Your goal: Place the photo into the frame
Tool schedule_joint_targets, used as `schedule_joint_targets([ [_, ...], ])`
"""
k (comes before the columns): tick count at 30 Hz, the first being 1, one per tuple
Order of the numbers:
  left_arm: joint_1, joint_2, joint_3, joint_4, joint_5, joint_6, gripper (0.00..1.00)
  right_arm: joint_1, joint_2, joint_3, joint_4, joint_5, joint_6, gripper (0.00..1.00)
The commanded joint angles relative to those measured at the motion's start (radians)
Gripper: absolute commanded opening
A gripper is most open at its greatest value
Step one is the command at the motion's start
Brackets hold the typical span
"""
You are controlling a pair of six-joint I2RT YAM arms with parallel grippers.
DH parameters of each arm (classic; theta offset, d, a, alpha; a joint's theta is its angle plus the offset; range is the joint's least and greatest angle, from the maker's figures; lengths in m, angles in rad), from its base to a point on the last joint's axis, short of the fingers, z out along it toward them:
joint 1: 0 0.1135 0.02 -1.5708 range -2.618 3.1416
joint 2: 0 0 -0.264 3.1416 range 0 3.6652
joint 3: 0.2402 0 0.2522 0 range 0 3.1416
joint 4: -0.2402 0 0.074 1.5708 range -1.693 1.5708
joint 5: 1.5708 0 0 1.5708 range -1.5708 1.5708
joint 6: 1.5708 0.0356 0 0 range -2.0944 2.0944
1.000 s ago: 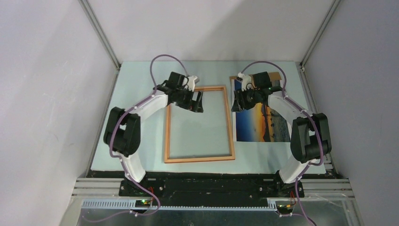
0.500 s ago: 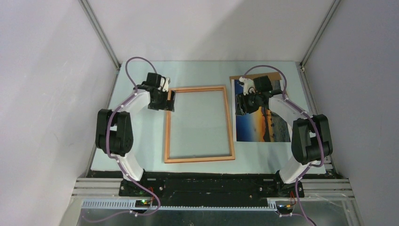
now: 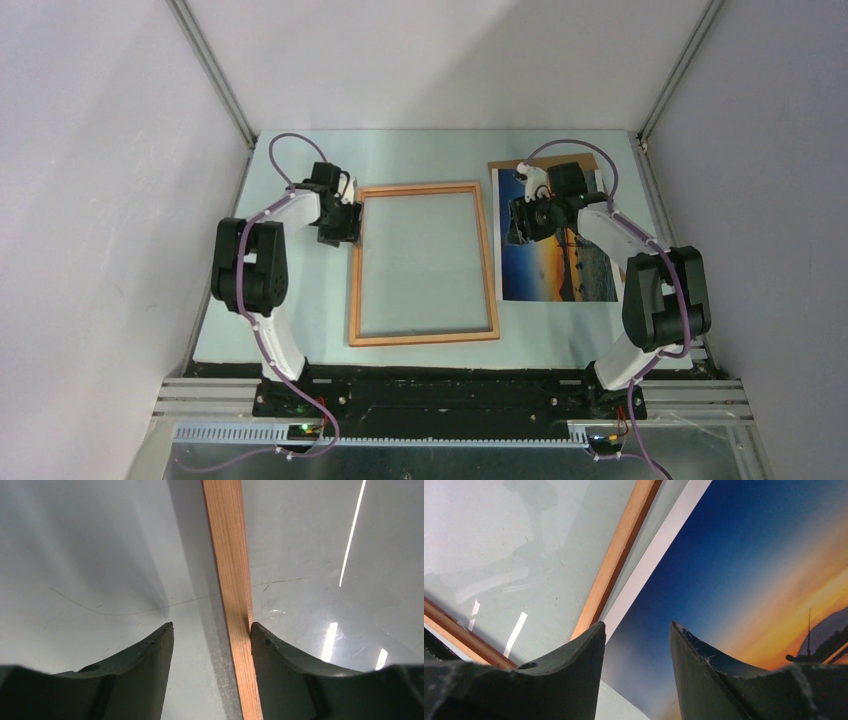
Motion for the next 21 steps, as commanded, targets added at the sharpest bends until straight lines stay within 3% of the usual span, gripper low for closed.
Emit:
schedule_joint_targets([
  [1, 0.002, 0.013, 0.029, -0.001, 0.018, -0.014, 0.61, -0.012, -0.03, 0.001, 0.025, -0.03, 0.004, 0.54],
  [21, 0.001, 0.048, 0.084, -0.002, 0.007, -0.089, 0.27, -0.02, -0.023, 0.001, 0.025, -0.02, 0.001, 0.53],
])
